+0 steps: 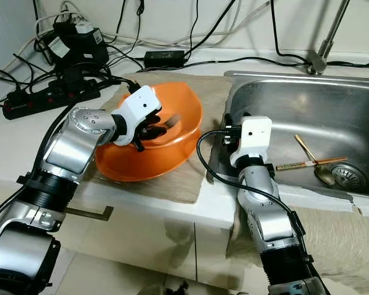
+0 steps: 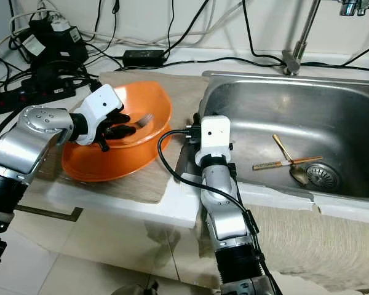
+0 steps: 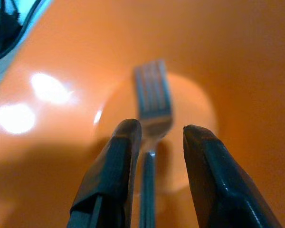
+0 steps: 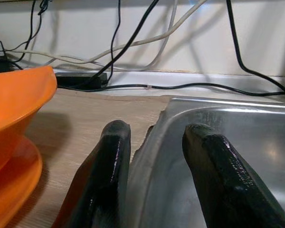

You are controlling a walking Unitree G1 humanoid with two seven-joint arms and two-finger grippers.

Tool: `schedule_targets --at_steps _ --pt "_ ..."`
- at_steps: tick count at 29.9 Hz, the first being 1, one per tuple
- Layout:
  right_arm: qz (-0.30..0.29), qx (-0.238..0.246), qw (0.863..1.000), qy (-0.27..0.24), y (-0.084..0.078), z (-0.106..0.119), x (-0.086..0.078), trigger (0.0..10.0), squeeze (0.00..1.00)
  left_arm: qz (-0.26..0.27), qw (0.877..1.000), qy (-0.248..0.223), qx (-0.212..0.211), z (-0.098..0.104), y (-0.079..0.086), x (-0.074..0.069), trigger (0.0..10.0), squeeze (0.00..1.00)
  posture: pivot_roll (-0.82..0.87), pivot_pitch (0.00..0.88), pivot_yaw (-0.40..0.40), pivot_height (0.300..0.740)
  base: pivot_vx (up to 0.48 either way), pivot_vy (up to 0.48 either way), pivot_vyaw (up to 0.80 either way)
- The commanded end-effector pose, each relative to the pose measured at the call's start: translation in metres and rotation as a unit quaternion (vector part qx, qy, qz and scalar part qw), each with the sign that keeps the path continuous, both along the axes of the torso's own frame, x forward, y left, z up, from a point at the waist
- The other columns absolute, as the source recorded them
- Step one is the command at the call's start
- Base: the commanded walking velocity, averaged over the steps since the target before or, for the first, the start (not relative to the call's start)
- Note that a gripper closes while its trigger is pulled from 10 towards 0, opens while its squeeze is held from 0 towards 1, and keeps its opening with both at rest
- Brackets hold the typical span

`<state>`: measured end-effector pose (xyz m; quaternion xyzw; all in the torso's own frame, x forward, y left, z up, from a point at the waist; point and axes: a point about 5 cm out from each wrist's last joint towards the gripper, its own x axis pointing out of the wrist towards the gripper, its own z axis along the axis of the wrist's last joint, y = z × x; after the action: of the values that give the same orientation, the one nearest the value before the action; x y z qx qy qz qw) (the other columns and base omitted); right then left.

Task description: Kitchen organization

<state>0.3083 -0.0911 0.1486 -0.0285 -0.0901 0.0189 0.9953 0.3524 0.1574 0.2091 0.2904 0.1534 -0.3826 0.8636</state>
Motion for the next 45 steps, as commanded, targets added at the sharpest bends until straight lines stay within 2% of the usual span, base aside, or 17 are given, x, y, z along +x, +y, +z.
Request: schedule_targets --at_steps 1,4,7,9,16,21,28,33,35,39,45 --pt "-0.022 0.002 1.0 -0.011 -0.007 0.008 -0.002 10.0 0.0 0.014 1.0 -0.01 0.018 0.005 0.009 0.004 10.0 0.0 0.05 0.0 0.102 0.74 0.0 0.0 0.0" --pt "-0.079 0.0 0.997 -0.002 -0.025 0.005 -0.005 10.0 0.0 0.022 0.999 -0.014 0.025 0.008 0.015 0.006 10.0 0.0 0.05 0.0 0.104 0.74 0.0 0.0 0.0" --pt "-0.165 -0.012 0.986 -0.004 -0.05 0.004 -0.007 10.0 0.0 0.028 0.999 -0.016 0.027 0.01 0.018 0.009 10.0 0.0 0.04 0.0 0.107 0.74 0.0 0.0 0.0" --pt "-0.188 -0.015 0.982 -0.01 -0.058 0.006 -0.007 10.0 0.0 0.029 0.999 -0.017 0.029 0.01 0.019 0.01 10.0 0.0 0.04 0.0 0.11 0.74 0.0 0.0 0.0" --pt "-0.173 -0.009 0.985 0.003 -0.051 0.006 -0.008 10.0 0.0 0.026 0.998 -0.01 0.049 0.011 0.027 0.012 10.0 0.0 0.04 0.0 0.112 0.74 0.0 0.0 0.0" --pt "-0.171 -0.007 0.985 0.012 -0.05 0.002 -0.007 10.0 0.0 0.026 0.998 -0.005 0.049 0.016 0.031 0.014 10.0 0.0 0.04 0.0 0.111 0.74 0.0 0.0 0.0" --pt "-0.13 0.001 0.991 0.025 -0.037 -0.001 -0.004 10.0 0.0 0.001 0.997 -0.003 0.071 0.02 0.031 0.013 10.0 0.0 0.04 0.001 0.112 0.74 0.0 0.0 0.0" --pt "0.0 0.04 0.998 0.048 -0.006 0.005 0.003 10.0 0.0 -0.02 0.996 0.009 0.082 0.018 0.03 0.011 10.0 0.0 0.05 0.004 0.113 0.74 0.0 0.0 0.0" --pt "0.019 0.043 0.998 0.051 -0.003 0.007 0.003 10.0 0.0 -0.022 0.996 0.01 0.083 0.018 0.03 0.011 10.0 0.0 0.05 0.003 0.114 0.74 0.0 0.0 0.0" --pt "0.049 0.045 0.997 0.051 -0.005 0.018 0.002 10.0 0.0 -0.035 0.995 0.015 0.09 0.02 0.029 0.011 10.0 0.0 0.05 0.003 0.114 0.74 0.0 0.0 0.0" --pt "0.044 0.049 0.996 0.063 -0.007 0.014 0.002 10.0 0.0 -0.04 0.995 0.017 0.094 0.018 0.028 0.013 10.0 0.0 0.04 0.0 0.118 0.74 0.0 0.0 0.0"
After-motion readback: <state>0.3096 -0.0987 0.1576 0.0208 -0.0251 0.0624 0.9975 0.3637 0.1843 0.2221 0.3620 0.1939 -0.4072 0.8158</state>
